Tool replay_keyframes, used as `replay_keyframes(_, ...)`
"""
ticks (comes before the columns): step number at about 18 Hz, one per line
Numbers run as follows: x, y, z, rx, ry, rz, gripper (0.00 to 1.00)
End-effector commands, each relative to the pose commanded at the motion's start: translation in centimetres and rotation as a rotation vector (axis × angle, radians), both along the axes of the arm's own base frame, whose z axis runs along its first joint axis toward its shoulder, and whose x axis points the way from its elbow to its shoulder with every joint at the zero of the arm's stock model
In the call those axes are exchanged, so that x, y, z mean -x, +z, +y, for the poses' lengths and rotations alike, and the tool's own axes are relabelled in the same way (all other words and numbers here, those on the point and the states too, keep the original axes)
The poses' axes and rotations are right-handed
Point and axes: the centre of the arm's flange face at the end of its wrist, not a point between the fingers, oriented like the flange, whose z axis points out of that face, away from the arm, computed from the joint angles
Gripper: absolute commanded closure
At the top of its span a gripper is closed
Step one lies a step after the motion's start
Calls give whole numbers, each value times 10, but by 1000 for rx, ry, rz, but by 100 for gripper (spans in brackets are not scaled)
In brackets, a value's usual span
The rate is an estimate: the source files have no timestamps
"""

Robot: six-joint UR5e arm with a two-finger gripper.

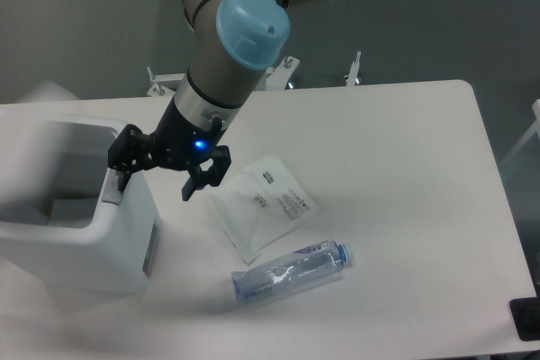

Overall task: Open the trash can
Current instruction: 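Withdraw the gripper up and away from the open trash can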

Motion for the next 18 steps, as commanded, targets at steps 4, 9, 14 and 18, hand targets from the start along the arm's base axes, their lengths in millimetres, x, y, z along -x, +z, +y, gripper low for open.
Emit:
replay_keyframes(4, 4, 17, 3, -32, -1, 26, 0)
replay_keyframes(9, 38, 36, -14, -62, 57, 63, 0)
replay_keyframes(14, 89, 37, -42, -73, 93, 113, 0)
replay_keyframes(18, 125, 34, -63, -81, 38, 219, 0)
